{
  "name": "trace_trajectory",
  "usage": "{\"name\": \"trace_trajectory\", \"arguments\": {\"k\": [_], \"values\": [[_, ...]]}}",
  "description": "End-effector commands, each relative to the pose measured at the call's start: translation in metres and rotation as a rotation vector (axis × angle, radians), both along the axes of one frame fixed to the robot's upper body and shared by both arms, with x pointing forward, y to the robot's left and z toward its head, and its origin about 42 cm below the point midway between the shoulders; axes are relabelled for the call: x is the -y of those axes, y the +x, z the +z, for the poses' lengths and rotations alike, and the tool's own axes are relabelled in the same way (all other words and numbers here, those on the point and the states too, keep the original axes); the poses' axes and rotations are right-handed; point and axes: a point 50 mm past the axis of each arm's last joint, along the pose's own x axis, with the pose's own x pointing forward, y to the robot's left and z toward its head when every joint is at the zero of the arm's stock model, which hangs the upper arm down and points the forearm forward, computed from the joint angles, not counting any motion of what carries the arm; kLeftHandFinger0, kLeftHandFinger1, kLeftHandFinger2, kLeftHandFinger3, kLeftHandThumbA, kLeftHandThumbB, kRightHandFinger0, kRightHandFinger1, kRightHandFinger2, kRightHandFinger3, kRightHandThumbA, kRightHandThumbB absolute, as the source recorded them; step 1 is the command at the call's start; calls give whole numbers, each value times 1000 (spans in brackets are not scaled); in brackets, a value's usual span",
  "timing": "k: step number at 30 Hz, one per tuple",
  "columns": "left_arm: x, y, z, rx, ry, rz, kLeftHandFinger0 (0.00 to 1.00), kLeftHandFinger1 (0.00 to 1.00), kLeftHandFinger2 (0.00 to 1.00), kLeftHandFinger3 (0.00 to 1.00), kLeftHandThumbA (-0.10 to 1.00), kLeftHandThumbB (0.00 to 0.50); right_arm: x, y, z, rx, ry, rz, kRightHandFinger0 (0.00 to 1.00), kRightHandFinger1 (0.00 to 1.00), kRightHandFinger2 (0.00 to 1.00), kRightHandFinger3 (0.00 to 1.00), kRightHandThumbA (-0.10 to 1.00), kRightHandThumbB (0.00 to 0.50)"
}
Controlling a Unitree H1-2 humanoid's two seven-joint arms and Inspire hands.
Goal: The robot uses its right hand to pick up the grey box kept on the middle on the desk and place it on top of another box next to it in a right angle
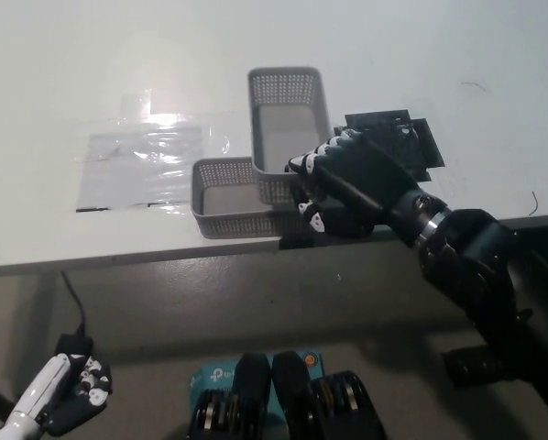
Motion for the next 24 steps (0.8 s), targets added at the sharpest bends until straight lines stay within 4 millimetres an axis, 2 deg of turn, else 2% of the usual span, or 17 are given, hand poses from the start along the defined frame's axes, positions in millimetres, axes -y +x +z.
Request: {"name": "trace_trajectory", "arguments": {"k": [1, 3, 4, 5, 7, 9, 10, 11, 12, 13, 16, 18, 21, 22, 24], "values": [[-8, 7, 14, 54, 48, -37, 0, 0, 156, 295, 1000, 500, 9, 6, 19, 30, 50, -3, 0, 0, 211, 176, -100, 351], [-8, 9, 17, 58, 55, -40, 0, 0, 154, 294, 1000, 500, 10, 7, 19, 34, 60, 2, 0, 0, 232, 190, -100, 320], [-8, 10, 19, 62, 56, -38, 0, 0, 152, 293, 1000, 500, 10, 7, 17, 31, 60, 3, 0, 0, 249, 228, -100, 302], [-8, 11, 21, 65, 57, -35, 0, 0, 150, 293, 1000, 500, 10, 8, 16, 34, 53, 3, 0, 0, 228, 211, -100, 300], [-9, 12, 21, 69, 54, -34, 0, 0, 150, 296, 1000, 500, 9, 9, 13, 29, 53, -5, 0, 0, 145, 127, -100, 259], [-10, 11, 21, 65, 60, -34, 0, 0, 148, 297, 1000, 500, 8, 9, 9, 22, 52, -11, 0, 0, 132, 107, -100, 261], [-10, 11, 22, 65, 58, -38, 0, 0, 147, 299, 1000, 500, 8, 9, 1, 13, 46, -10, 0, 0, 146, 106, -100, 314], [-10, 12, 22, 65, 58, -38, 0, 0, 147, 301, 1000, 500, 8, 9, 1, 13, 46, -10, 0, 0, 150, 106, -100, 314], [-10, 12, 23, 63, 59, -38, 0, 0, 153, 310, 1000, 500, 8, 10, -8, 22, 56, -5, 0, 0, 137, 99, -100, 295], [-10, 12, 24, 66, 63, -40, 0, 0, 153, 311, 1000, 500, 8, 10, -10, 20, 58, -6, 0, 0, 135, 94, -100, 288], [-11, 14, 24, 62, 62, -41, 0, 0, 171, 330, 1000, 500, 6, 8, -17, 23, 66, -6, 0, 0, 106, 78, -100, 221], [-10, 14, 24, 63, 69, -35, 0, 0, 170, 324, 1000, 500, 4, 7, -22, 17, 74, 6, 0, 0, 71, 37, -100, 222], [-11, 17, 26, 80, 81, -49, 0, 0, 161, 321, 1000, 500, 1, 6, -23, 33, 79, 18, 0, 0, 47, 5, -100, 262], [-11, 17, 26, 78, 73, -44, 0, 0, 153, 318, 1000, 500, 0, 5, -25, 39, 75, 16, 0, 0, 41, 34, -100, 258], [-11, 18, 26, 75, 69, -45, 0, 0, 150, 316, 1000, 500, -1, 5, -26, 32, 70, 20, 0, 0, 0, 0, -100, 251]]}}
